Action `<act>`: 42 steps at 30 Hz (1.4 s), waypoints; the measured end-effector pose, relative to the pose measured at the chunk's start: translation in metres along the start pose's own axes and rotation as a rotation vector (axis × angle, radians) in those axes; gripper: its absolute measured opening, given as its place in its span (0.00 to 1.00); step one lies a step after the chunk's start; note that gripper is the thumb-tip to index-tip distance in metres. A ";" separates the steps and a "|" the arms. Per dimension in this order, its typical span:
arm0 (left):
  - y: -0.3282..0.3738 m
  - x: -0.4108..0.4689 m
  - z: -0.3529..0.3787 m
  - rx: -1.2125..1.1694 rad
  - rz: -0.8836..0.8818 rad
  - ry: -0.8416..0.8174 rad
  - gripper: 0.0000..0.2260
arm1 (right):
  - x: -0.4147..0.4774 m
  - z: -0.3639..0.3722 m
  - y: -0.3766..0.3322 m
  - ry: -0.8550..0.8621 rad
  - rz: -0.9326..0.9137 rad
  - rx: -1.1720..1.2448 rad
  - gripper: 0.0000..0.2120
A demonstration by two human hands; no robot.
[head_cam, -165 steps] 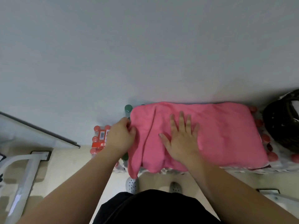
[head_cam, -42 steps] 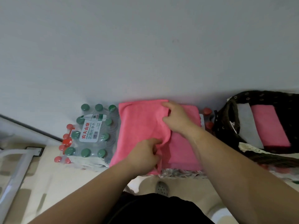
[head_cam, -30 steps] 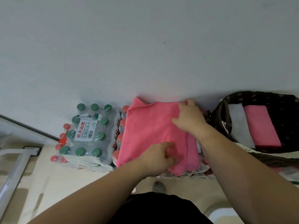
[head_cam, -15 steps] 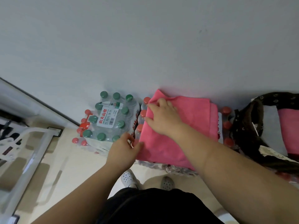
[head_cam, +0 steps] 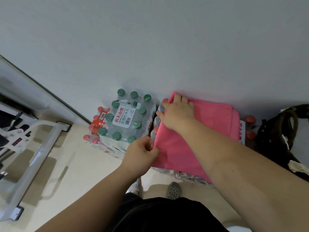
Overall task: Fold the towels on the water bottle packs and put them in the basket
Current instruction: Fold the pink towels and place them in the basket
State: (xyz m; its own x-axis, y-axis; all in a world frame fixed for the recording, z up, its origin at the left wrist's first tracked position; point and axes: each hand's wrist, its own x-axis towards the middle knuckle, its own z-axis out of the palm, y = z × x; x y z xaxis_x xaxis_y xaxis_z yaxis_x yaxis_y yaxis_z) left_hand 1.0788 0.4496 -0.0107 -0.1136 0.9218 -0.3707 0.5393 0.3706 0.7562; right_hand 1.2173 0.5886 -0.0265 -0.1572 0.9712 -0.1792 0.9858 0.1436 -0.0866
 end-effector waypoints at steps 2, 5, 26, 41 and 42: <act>-0.003 0.002 -0.002 -0.040 -0.008 -0.031 0.06 | 0.002 0.000 -0.005 0.013 0.025 0.012 0.32; -0.009 0.006 -0.006 -0.090 -0.042 -0.094 0.02 | 0.003 -0.001 -0.013 0.058 0.058 0.041 0.36; -0.109 0.083 -0.171 0.016 -0.017 -0.144 0.06 | 0.083 0.018 -0.198 0.031 -0.003 0.371 0.39; -0.144 0.121 -0.207 0.154 0.078 0.035 0.07 | 0.051 0.033 -0.172 0.182 -0.040 0.310 0.38; -0.138 0.123 -0.202 0.186 0.152 0.092 0.07 | 0.042 0.035 -0.155 0.206 0.018 0.296 0.39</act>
State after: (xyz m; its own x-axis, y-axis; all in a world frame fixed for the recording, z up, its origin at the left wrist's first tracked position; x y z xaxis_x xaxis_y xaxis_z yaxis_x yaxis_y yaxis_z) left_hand 0.8214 0.5348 -0.0515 -0.0904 0.9750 -0.2029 0.6989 0.2073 0.6845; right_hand 1.0559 0.6007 -0.0552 -0.0953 0.9953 0.0154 0.9239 0.0942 -0.3710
